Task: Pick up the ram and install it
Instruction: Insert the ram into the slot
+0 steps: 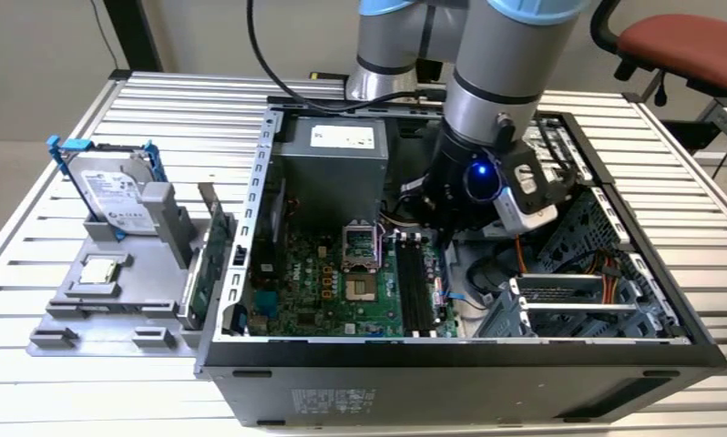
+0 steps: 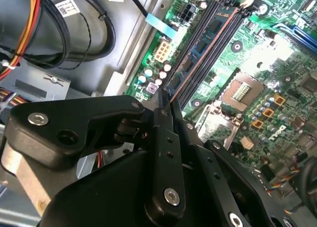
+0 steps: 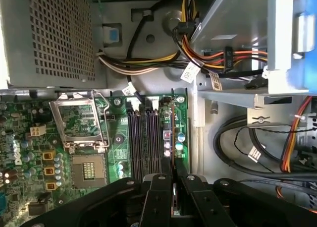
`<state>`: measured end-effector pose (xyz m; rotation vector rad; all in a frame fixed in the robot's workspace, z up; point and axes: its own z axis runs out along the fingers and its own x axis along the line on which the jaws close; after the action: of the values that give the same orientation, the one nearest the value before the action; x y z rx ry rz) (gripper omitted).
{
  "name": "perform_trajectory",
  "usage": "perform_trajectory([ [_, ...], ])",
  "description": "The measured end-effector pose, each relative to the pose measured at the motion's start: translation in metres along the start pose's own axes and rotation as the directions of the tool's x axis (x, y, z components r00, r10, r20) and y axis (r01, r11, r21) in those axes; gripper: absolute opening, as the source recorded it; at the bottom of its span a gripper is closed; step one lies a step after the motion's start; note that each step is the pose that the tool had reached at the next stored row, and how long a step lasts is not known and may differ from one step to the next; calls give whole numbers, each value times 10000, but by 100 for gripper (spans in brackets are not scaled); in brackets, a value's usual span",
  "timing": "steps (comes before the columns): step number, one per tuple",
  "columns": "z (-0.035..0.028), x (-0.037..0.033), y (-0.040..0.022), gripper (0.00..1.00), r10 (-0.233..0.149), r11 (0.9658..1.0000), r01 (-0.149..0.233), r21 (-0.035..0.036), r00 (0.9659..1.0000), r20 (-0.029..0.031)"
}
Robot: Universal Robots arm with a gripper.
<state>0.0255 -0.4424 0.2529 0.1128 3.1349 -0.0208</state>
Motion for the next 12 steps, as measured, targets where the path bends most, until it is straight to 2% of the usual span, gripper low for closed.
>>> perform_trajectory([
  [3,45,3,-1,0,-43,10000,43,5,10000,1],
  [8,65,18,-15,0,-192,9998,192,3,9998,3],
  [12,78,62,-36,0,-216,9998,216,3,9998,2],
])
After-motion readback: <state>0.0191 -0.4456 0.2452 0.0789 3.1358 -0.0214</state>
